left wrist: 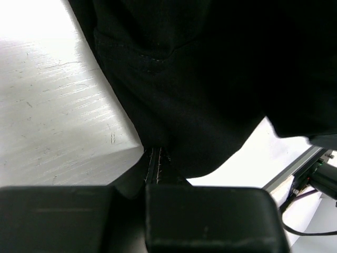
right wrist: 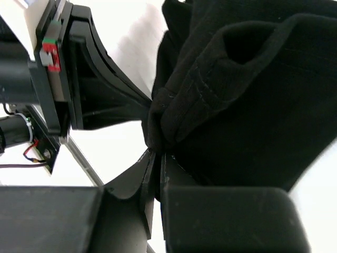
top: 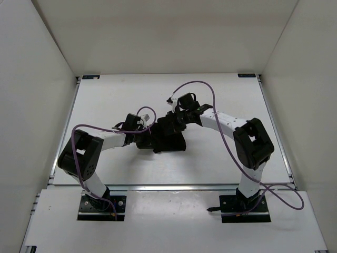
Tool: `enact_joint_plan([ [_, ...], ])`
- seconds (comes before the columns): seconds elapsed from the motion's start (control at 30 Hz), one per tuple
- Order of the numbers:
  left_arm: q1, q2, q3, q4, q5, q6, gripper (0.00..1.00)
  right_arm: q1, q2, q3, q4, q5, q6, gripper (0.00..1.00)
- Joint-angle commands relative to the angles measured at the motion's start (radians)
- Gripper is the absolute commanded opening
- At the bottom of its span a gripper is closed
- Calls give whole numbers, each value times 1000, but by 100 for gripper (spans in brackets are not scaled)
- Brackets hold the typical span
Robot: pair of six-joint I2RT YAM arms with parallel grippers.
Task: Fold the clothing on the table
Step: Fold the skirt
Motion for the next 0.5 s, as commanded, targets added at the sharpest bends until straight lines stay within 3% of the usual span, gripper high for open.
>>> enact_joint_plan([
  [0.0, 3, 9, 1, -8, 18, 5, 0, 33, 22, 69, 71, -31, 42, 0],
  [0.33, 26, 22, -1, 1, 38, 8, 0, 61, 69, 130, 57, -89, 80, 0],
  [0.4, 30, 31, 2, 6, 38, 8, 0, 72, 46, 127, 71, -78, 75, 14],
  [0.43, 35, 32, 2, 4, 41, 7, 0, 69, 42, 124, 60, -72, 75, 31],
  [0.47, 36, 32, 10, 4, 47, 8, 0, 66, 42, 139, 39, -74, 71, 40],
])
